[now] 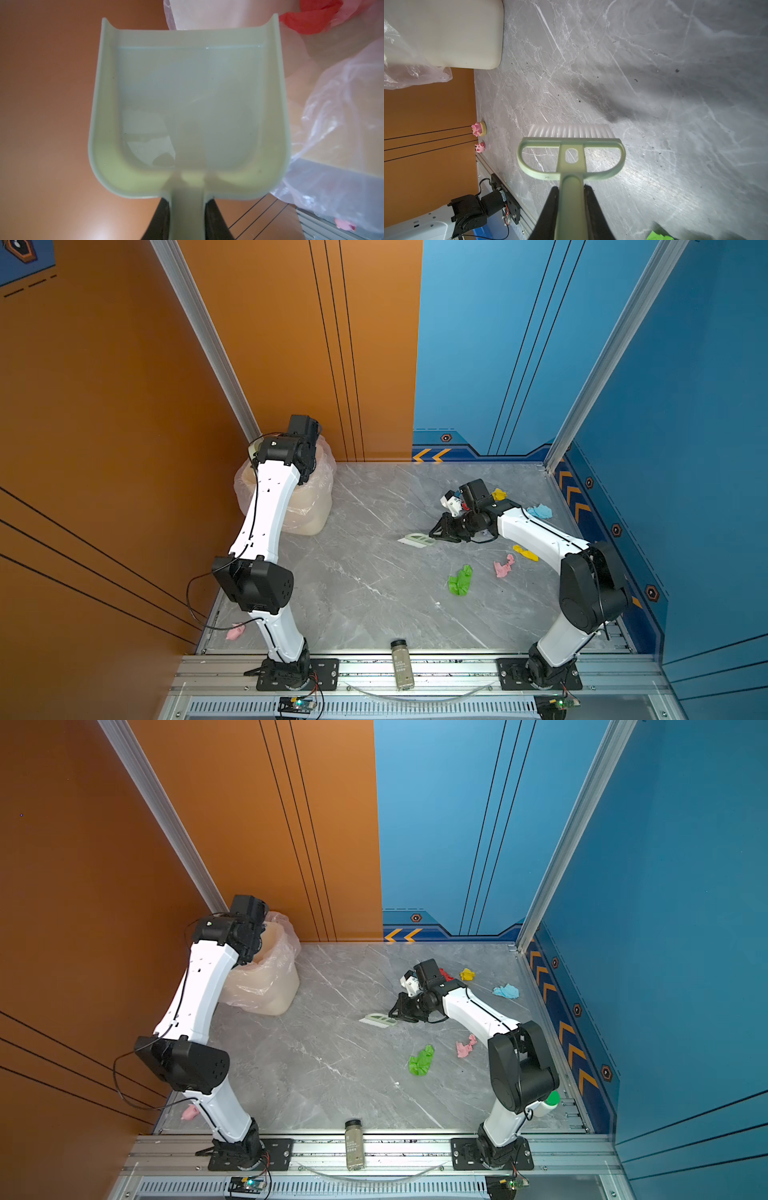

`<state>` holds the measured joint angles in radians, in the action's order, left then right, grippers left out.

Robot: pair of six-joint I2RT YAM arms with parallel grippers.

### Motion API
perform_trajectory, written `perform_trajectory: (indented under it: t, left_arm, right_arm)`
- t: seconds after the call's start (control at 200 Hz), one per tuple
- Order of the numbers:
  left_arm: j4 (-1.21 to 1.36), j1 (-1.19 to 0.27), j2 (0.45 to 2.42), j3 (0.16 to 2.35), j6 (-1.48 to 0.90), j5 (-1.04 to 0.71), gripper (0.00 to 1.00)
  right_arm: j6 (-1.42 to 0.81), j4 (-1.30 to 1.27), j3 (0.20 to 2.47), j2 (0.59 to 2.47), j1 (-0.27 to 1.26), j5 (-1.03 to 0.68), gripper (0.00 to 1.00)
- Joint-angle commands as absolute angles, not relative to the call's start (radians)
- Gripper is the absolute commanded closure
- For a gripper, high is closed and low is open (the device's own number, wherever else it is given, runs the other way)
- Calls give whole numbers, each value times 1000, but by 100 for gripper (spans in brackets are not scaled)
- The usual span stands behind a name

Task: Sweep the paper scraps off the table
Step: 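Tilt the dustpan with the left gripper to dump the papers into the bin, then lower the empty dustpan to the table while the right gripper moves the brush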

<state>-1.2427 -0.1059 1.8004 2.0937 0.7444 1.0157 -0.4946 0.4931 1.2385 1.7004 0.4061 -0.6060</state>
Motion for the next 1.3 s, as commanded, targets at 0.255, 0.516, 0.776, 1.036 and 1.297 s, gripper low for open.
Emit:
perform_trajectory:
  t: [0.255,0.516,0.776,1.036,1.297]
  left_arm:
    - [-1246,-158,1767,2338,570,783,100]
    - [-1244,-243,1719,2341,429,688,100]
    - [-1243,-264,1643,2313,188,533,100]
    - [-1172,-324,1555,2161,21,341,100]
    - [-1110,-517,1555,2060,15,317,100]
  right_arm:
    - [-461,535,1275,1651,402,-550,100]
    - [-439,591,1243,1518,382,-469,100]
    - [-453,612,1202,1446,365,-405,100]
    - [-464,668,1183,1391,363,-259,100]
    - [-491,734,1150,1311,362,-166,100]
